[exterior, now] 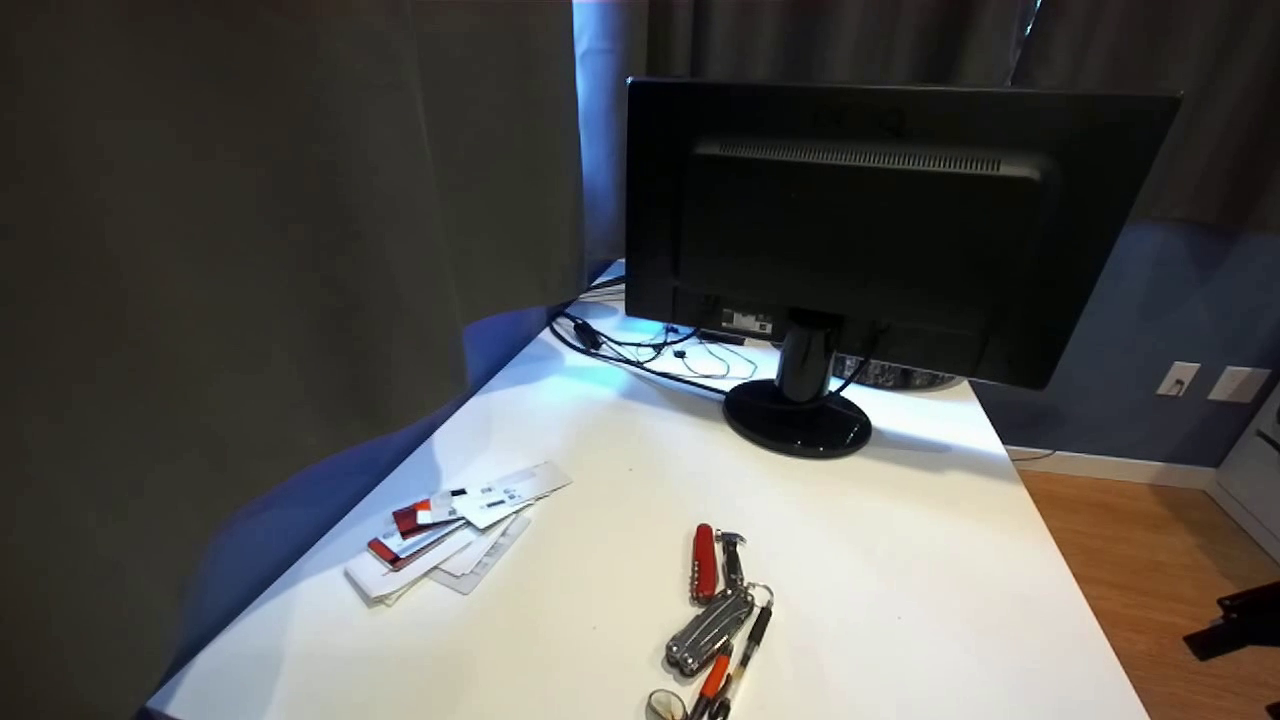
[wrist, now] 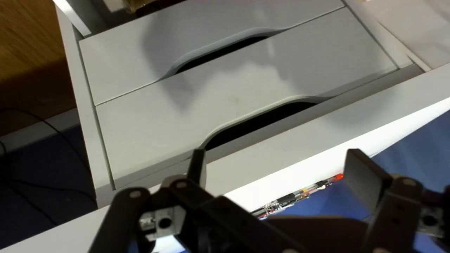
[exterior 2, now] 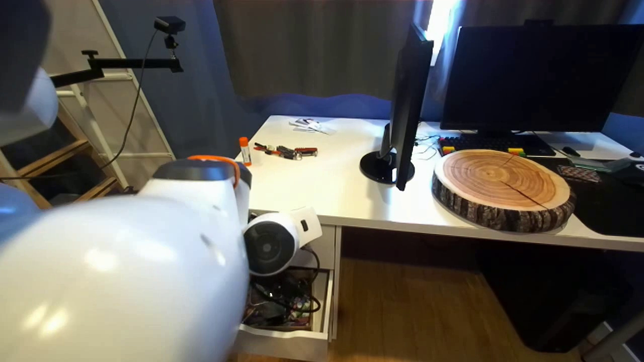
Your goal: Put the green pen in the drawer
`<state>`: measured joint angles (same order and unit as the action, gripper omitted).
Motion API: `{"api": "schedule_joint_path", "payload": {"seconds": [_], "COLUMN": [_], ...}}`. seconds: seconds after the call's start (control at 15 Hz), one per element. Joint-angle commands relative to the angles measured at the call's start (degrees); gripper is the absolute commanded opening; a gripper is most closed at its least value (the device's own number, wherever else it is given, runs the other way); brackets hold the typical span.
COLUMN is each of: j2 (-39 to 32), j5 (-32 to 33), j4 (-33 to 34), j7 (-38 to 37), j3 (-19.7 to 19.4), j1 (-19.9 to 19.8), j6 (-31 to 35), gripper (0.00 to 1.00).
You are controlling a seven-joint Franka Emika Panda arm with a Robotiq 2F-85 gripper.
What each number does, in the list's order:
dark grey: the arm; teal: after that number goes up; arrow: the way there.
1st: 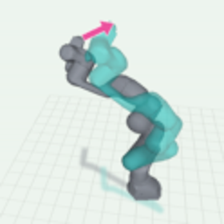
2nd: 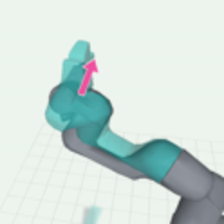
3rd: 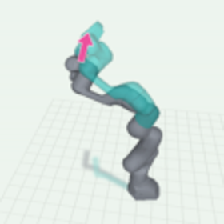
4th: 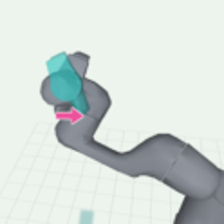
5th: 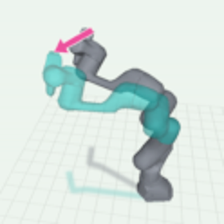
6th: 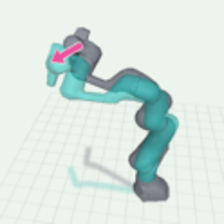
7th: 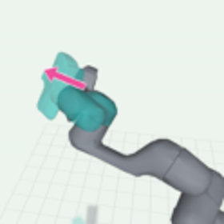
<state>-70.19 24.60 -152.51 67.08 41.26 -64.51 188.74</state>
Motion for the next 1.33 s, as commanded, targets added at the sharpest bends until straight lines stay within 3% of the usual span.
{"api": "schedule_joint_path", "payload": {"seconds": [0.0,0.13,0.2,0.33,0.47,0.67,0.87,0.93,1.27], "j2": [14.0,19.4,19.4,23.7,28.9,32.0,36.2,36.6,40.7], "j5": [-1.5,-1.3,-1.7,-1.6,-0.2,-0.5,0.2,-0.5,1.7], "j4": [-6.3,-8.2,-4.6,-4.6,-8.3,-4.9,-6.7,-4.7,-4.8], "j7": [-9.8,-15.0,-17.7,-23.0,-27.9,-33.8,-37.6,-38.6,-45.4], "j3": [0.4,0.4,0.0,-0.6,0.1,-0.8,0.8,0.5,3.4], "j1": [7.6,11.0,14.5,18.2,19.1,24.5,24.4,26.1,24.6], "j6": [4.9,5.1,3.6,2.6,1.9,-1.9,-5.5,-7.9,-16.7], "gripper": [1.0,1.0,1.0,1.0,1.0,1.0,1.0,1.0,1.0]}}
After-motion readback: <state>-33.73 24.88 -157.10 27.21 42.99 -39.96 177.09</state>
